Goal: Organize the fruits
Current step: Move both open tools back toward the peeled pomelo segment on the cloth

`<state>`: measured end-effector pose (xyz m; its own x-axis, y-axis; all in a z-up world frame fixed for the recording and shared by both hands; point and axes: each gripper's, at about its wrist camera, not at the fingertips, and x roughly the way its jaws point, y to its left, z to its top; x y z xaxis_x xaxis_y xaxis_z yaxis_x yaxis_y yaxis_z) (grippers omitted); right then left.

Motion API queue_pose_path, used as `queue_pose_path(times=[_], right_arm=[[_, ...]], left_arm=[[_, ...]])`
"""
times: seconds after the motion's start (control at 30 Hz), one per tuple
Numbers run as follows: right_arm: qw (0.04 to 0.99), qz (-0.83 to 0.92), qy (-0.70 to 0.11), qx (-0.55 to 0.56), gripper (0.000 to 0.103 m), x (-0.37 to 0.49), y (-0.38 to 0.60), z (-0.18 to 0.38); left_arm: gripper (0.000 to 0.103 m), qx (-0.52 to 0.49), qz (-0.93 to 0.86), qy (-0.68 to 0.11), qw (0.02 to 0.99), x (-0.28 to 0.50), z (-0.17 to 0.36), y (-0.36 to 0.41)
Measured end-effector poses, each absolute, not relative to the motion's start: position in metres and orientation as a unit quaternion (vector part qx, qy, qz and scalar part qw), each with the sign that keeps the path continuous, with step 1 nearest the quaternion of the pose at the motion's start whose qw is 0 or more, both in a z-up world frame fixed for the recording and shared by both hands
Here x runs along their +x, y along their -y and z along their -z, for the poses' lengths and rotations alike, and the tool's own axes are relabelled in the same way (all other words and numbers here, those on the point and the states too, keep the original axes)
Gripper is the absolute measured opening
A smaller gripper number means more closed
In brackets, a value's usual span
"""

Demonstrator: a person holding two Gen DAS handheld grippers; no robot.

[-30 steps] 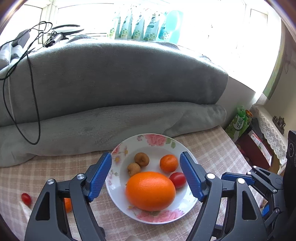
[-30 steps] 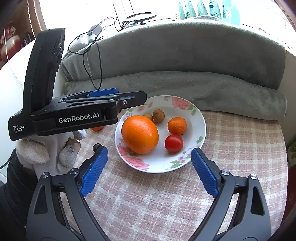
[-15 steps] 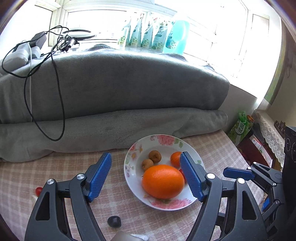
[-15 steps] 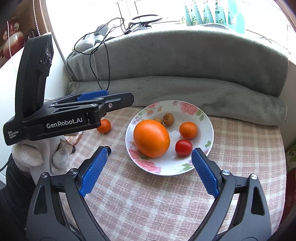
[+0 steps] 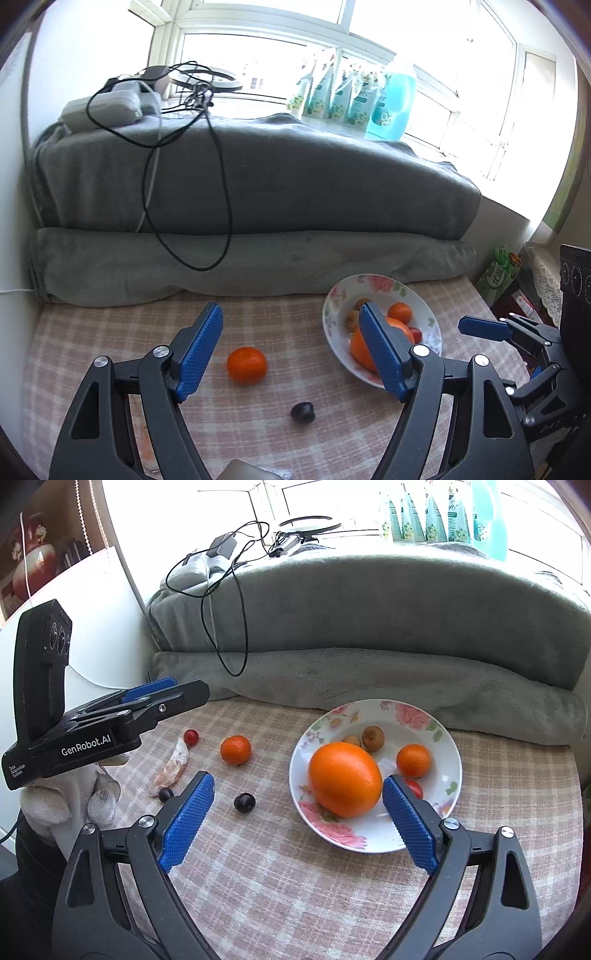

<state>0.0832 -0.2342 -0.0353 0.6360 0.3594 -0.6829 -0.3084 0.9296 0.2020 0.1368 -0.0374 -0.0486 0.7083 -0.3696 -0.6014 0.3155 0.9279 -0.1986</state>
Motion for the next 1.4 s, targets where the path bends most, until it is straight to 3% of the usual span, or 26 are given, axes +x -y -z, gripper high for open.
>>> queue_pose_path(times=[0.6, 1.23, 1.4], right_arm=[[0.879, -0.240, -0.410, 0.035, 0.094, 0.116, 0.174, 0.043], [0.837, -0.293, -0.460, 0.041, 0.094, 0.141, 0.106, 0.071], [0.820, -0.302, -0.484, 0.037, 0.085, 0.144, 0.083, 0.085]], left_arm=[[0.076, -0.072, 0.086, -0.352, 0.929, 0.093, 0.082, -0.083], [0.074, -0.079, 0.083, -0.375, 0.920, 0.053, 0.113, -0.098], [0.070, -0.081, 0.084, -0.382, 0.917, 0.049, 0.120, -0.098]])
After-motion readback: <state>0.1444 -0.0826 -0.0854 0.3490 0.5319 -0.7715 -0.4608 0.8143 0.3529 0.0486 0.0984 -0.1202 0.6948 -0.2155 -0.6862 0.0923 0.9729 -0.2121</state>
